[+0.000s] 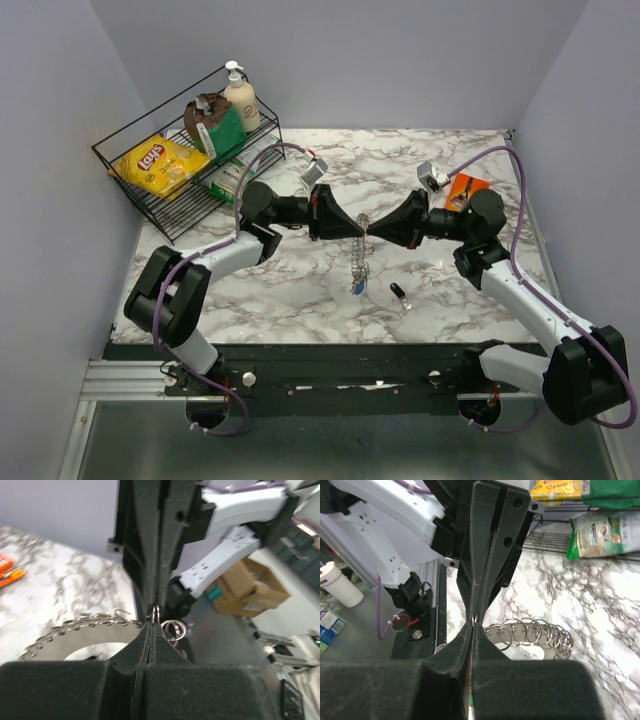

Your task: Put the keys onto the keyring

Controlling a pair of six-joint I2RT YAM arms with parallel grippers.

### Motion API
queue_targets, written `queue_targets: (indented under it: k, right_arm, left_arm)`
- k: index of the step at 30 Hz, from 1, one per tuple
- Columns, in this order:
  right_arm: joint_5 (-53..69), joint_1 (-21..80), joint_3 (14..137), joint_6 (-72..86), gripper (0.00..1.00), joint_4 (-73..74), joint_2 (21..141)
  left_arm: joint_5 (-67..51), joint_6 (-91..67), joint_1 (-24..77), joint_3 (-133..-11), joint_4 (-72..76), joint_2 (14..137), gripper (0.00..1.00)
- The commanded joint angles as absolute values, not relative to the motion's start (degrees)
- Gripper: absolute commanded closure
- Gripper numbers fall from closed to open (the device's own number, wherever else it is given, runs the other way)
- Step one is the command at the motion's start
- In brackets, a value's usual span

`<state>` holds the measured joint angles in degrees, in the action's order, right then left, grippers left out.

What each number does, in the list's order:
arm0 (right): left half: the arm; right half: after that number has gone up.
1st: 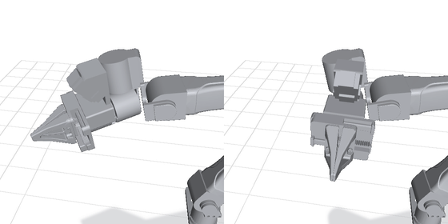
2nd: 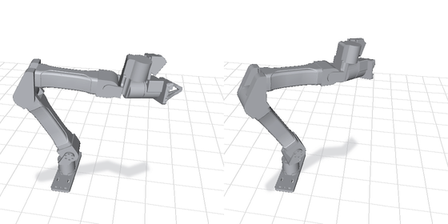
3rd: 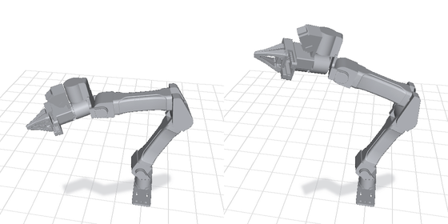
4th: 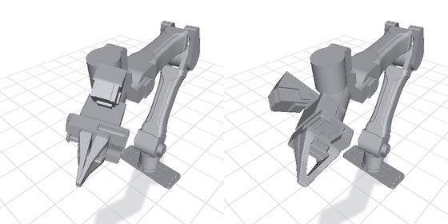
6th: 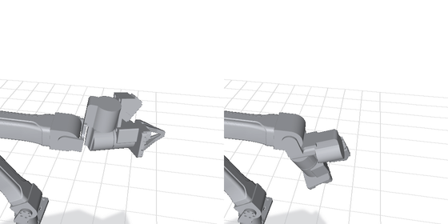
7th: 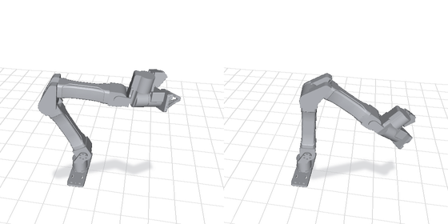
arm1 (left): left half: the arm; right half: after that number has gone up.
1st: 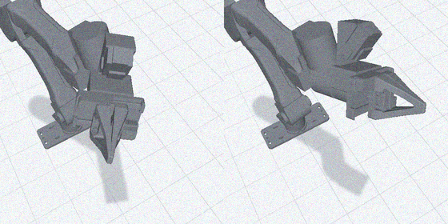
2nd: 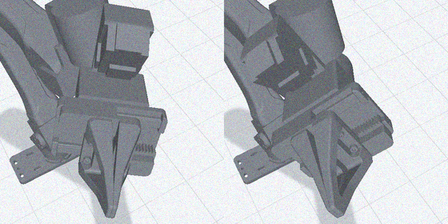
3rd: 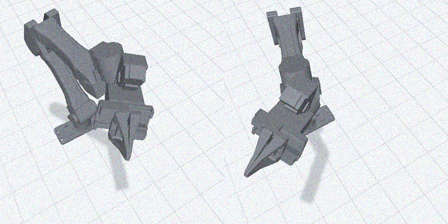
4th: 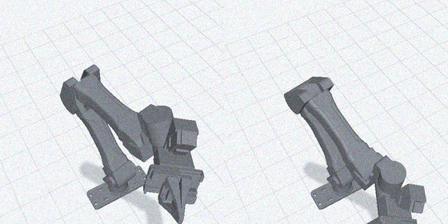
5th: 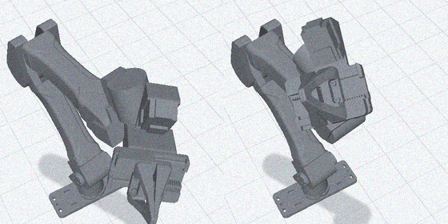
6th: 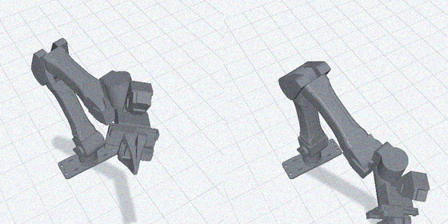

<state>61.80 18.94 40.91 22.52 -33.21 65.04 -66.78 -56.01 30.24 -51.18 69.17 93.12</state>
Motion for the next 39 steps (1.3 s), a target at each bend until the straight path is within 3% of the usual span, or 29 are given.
queue_targets:
  k: [1, 2, 3, 5, 6, 12, 16, 23, 39]
  right_arm:
    - [58.4, 18.8, 43.7, 17.2, 0.72, -26.7, 63.6]
    - [57.5, 18.9, 44.4, 13.5, 0.67, -21.0, 62.4]
    - [55.7, 18.9, 44.7, 12.0, 0.56, -18.7, 61.6]
    - [53.5, 18.9, 44.4, 10.5, 0.44, -16.1, 59.2]
    - [52.0, 18.8, 44.0, 10.4, 0.33, -15.8, 58.3]
    - [49.0, 18.9, 42.9, 8.4, 0.10, -11.7, 53.6]
    - [47.6, 18.9, 42.6, 7.7, 0.05, -11.0, 51.5]
    - [49.5, 18.9, 42.4, 7.2, 0.07, -10.1, 51.9]
    - [51.9, 18.9, 42.3, 7.4, 0.07, -10.5, 54.1]
  left_arm:
    - [-55.9, -18.5, 32.3, -59.2, 20.4, 83.5, 1.00]
    - [-51.2, -11.8, 35.0, -61.8, 10.3, 83.0, 1.00]
    - [-48.1, -4.6, 35.7, -65.4, -0.4, 82.8, 1.00]
    - [-45.1, -3.8, 35.9, -66.8, -5.1, 82.9, 1.00]
    - [-44.6, -3.8, 36.0, -66.9, -5.4, 82.7, 1.00]
    - [-40.1, -0.9, 36.7, -67.6, -10.8, 80.5, 1.00]
    - [-39.5, 1.0, 37.4, -67.9, -12.7, 78.6, 1.00]
    - [-37.2, 5.6, 38.8, -67.3, -15.3, 76.1, 1.00]
    - [-22.5, 15.7, 43.6, -55.7, -3.9, 68.0, 1.00]
